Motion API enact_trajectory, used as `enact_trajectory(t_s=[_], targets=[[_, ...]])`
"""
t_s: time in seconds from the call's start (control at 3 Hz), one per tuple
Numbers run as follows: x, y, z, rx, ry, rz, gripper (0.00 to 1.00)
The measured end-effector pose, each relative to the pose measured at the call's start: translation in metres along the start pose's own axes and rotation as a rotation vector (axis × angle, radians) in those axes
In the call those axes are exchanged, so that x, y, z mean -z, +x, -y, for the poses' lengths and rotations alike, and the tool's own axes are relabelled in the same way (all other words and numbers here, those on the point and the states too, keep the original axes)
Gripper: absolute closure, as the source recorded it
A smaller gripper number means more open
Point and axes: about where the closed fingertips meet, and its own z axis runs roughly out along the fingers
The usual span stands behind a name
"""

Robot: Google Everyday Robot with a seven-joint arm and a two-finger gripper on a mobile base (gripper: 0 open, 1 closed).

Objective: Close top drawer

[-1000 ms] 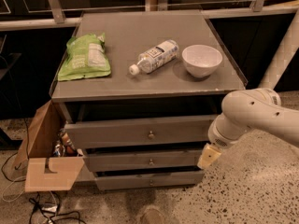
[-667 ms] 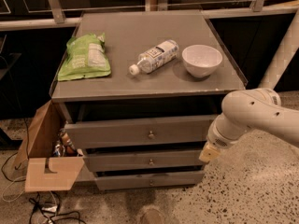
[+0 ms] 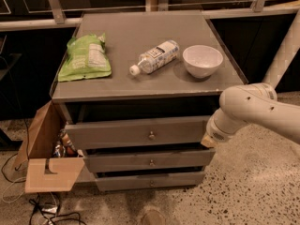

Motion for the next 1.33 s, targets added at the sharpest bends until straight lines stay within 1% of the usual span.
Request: enact_trajectory(t_s=[0.33, 1.0, 1.33], targets=[[-0.006, -0.01, 0.016, -0.02, 0.029, 0.008, 1.0], [-0.022, -0.015, 0.04, -0.052, 0.083, -0.008, 1.0], [-0.022, -0.015, 0.04, -0.052, 0.083, -0.008, 1.0]])
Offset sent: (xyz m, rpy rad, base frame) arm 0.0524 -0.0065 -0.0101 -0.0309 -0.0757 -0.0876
